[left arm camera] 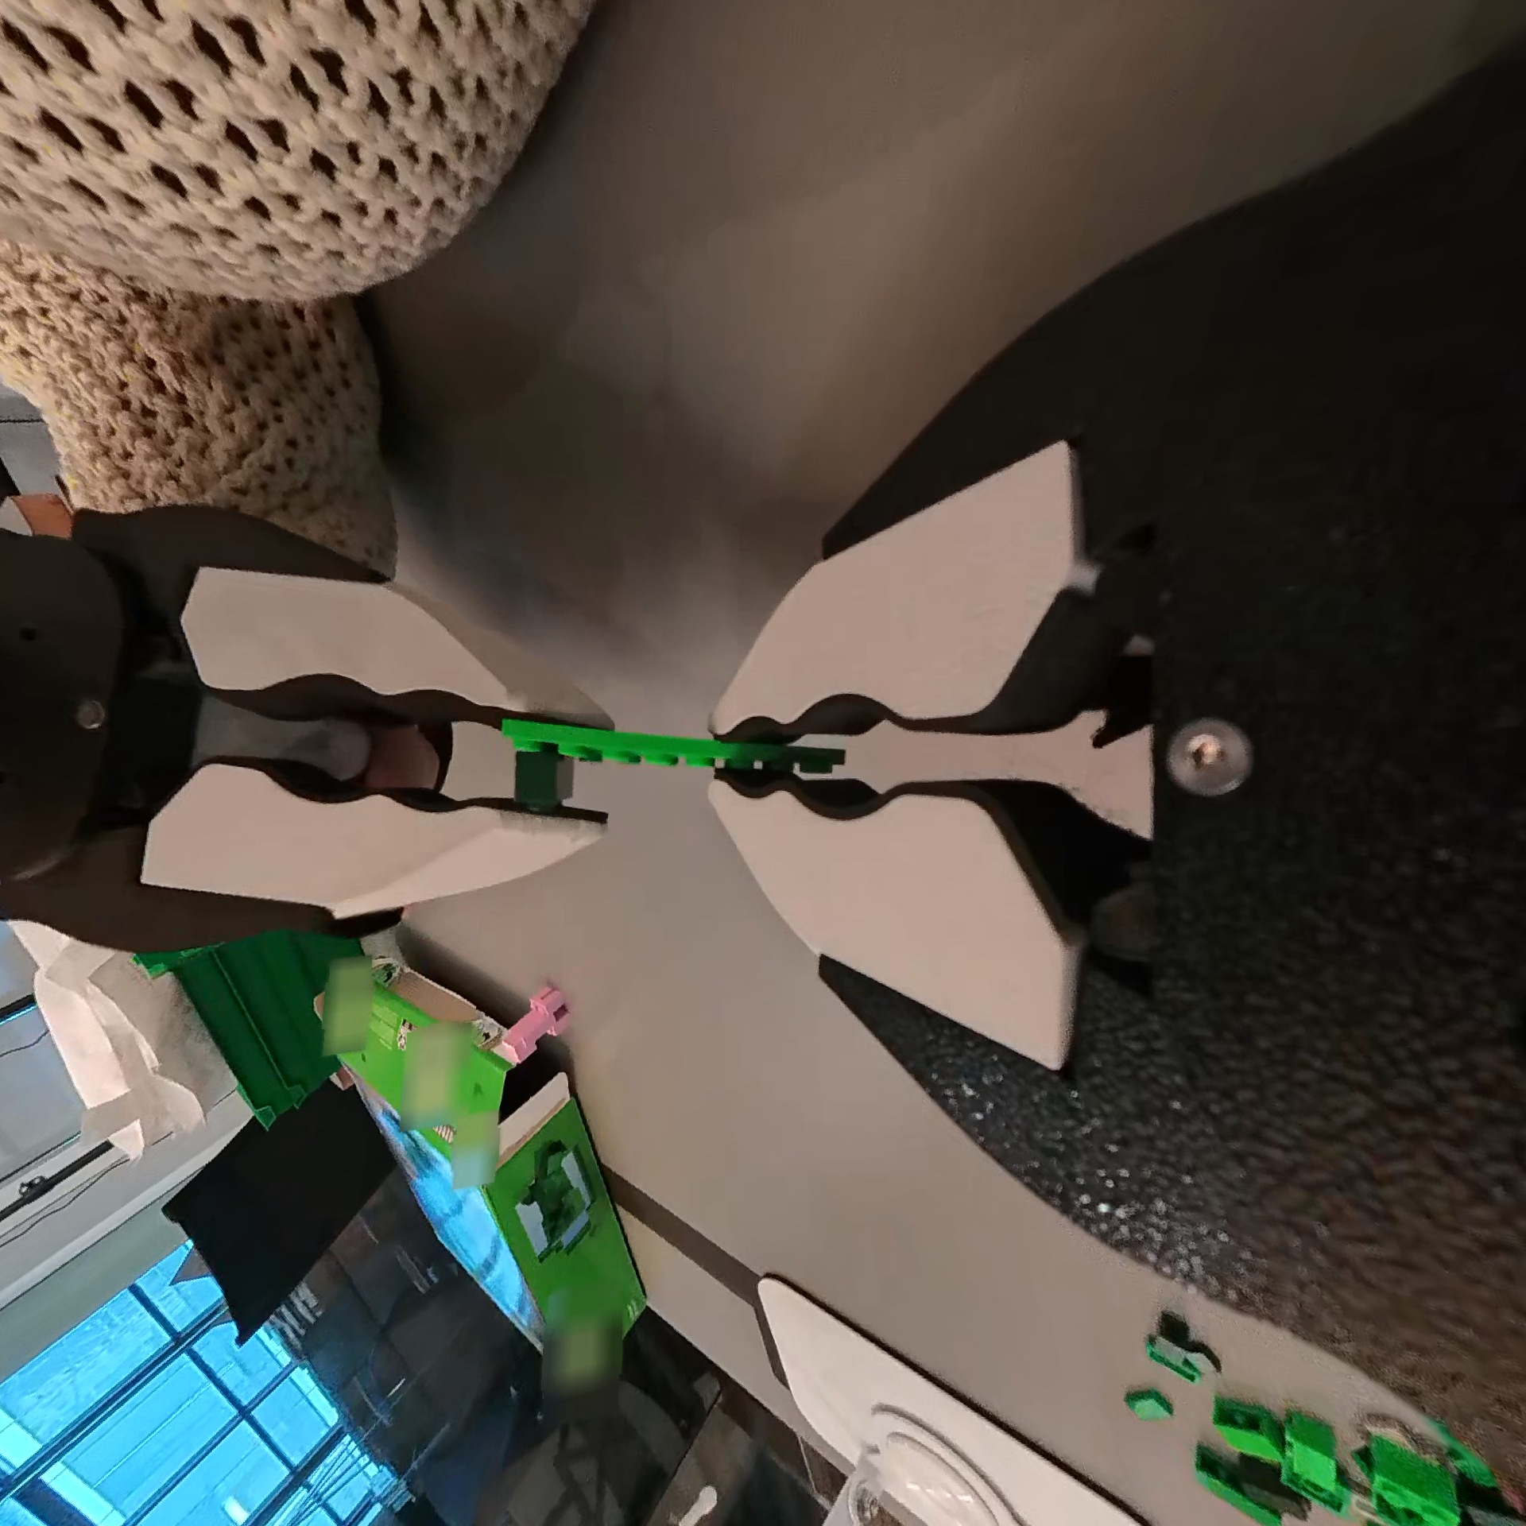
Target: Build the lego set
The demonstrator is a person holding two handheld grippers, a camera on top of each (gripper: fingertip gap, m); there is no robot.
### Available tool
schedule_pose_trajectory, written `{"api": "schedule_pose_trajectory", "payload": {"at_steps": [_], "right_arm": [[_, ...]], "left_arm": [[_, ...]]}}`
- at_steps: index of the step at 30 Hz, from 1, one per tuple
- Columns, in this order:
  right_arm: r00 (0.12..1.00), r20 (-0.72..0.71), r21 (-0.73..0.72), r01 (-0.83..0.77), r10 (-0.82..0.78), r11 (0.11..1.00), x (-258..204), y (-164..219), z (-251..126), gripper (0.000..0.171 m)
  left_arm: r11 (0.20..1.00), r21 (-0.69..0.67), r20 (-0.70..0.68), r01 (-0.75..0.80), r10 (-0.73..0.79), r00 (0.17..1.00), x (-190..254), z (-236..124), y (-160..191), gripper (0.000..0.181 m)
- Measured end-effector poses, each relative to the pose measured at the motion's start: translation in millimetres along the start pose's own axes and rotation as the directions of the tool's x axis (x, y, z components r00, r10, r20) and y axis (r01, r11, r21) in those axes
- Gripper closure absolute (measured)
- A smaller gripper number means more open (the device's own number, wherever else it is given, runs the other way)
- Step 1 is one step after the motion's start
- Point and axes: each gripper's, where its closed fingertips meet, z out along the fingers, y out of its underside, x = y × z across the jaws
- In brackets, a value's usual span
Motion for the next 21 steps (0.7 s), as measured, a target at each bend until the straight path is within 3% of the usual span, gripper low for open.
{"api": "schedule_pose_trajectory", "payload": {"at_steps": [4, 7, 10, 21], "right_arm": [[0.995, 0.005, 0.015, -0.098, 0.098, 0.995, 2.8, 0.1, 1.6, 0.154], [0.996, 0.016, 0.046, -0.09, 0.09, 0.995, 1.4, -4.9, 0.5, 0.142], [0.997, 0.026, 0.03, -0.08, 0.079, 0.996, -1.5, -3.2, 1.5, 0.153], [0.999, 0.004, 0.049, -0.054, 0.054, 0.997, -1.8, -4.9, 0.6, 0.154]], "left_arm": [[1.0, -0.002, -0.004, 0.022, -0.022, 1.0, -0.7, 0.0, 1.3, 0.178], [0.999, -0.018, -0.02, 0.028, -0.029, 0.999, 1.8, 1.7, 3.5, 0.178], [0.999, -0.026, -0.029, 0.022, -0.023, 0.999, 4.8, 3.4, 4.8, 0.178], [0.999, 0.011, -0.025, 0.039, -0.039, 0.999, 4.3, 2.3, 2.7, 0.177]]}}
